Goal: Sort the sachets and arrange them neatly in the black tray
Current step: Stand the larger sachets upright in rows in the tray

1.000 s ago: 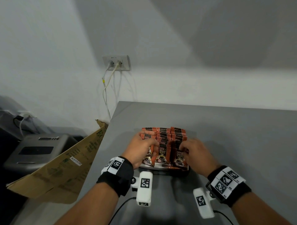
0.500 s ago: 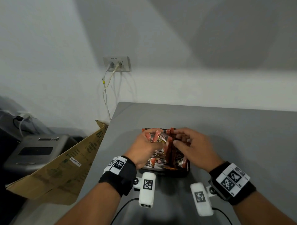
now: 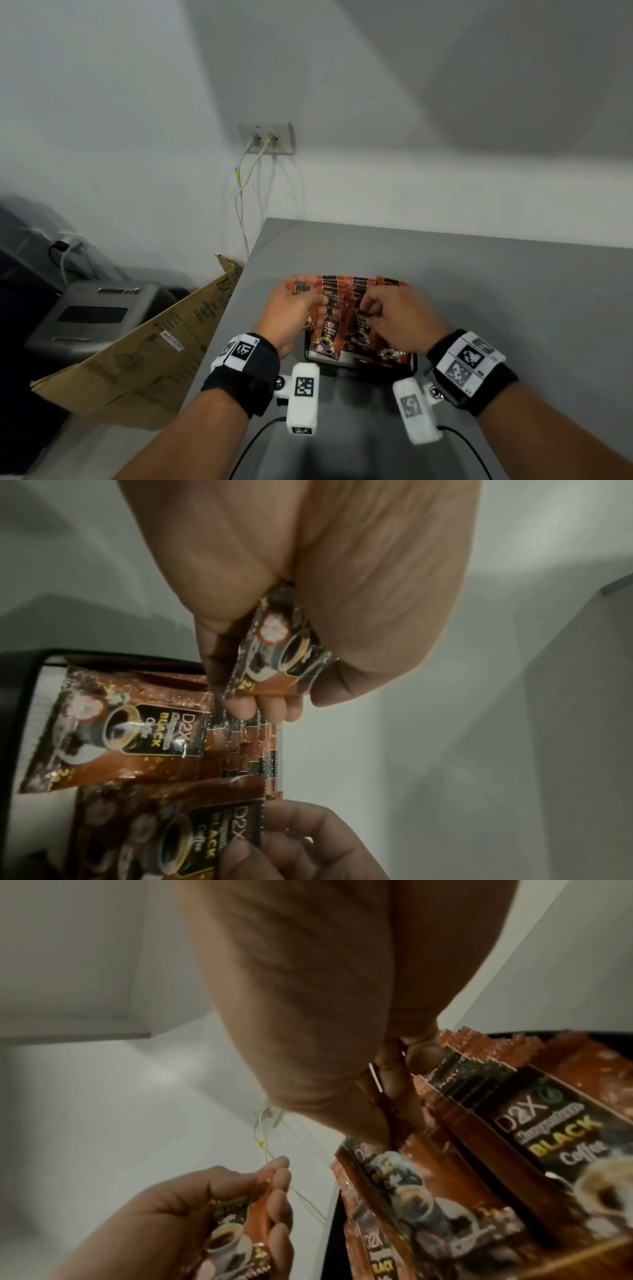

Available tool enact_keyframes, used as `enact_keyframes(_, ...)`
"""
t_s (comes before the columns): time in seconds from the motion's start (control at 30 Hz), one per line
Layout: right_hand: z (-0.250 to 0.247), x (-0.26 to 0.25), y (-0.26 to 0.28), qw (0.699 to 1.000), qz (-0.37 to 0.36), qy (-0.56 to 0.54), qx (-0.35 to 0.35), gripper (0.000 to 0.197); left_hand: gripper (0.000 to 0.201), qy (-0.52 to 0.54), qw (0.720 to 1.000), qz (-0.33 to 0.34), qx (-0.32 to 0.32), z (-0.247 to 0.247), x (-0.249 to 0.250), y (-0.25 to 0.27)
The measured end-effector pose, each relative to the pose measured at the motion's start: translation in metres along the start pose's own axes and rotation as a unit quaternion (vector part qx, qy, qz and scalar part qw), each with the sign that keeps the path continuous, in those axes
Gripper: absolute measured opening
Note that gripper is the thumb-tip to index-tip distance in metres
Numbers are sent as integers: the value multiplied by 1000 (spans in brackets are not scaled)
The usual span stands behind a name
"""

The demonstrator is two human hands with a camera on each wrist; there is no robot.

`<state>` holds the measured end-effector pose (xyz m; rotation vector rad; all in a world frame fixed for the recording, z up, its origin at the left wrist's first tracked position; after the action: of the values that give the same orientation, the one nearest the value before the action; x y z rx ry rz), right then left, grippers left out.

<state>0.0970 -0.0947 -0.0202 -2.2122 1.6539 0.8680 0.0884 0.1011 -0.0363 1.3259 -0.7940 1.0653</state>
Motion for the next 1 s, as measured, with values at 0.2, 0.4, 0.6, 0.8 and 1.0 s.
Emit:
enact_keyframes(0.2,15,6,-7,997,17,77,2,29,38,-13,1000,-11,-8,0,-4,3)
enact_keyframes(0.4,22,2,-9,997,0,79,9,24,27,-31,999,0,-24,6,1,6)
enact_keyframes(0.6,24,1,-7,994,-37,104,15,20,32,-27,999,-11,-30,7,0,7)
enact_keyframes(0.8,14,5,-8,997,-24,65,44,13,42,-15,999,-12,-34,6,0,6)
enact_keyframes(1.0,-24,-21,-8,988,-23,-142,49,17,40,-14,992,30,-122,26,9,10)
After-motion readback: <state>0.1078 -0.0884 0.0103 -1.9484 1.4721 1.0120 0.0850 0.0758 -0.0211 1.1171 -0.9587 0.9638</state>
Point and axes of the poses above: each hand's wrist, its own y-axis away from the middle knuckle, its own z-axis out of the palm, x = y × z, the point moved 4 cm from there along -y, towards the middle knuckle, and after that the axes turned 1 degree about -y, right-handed, at the moved point
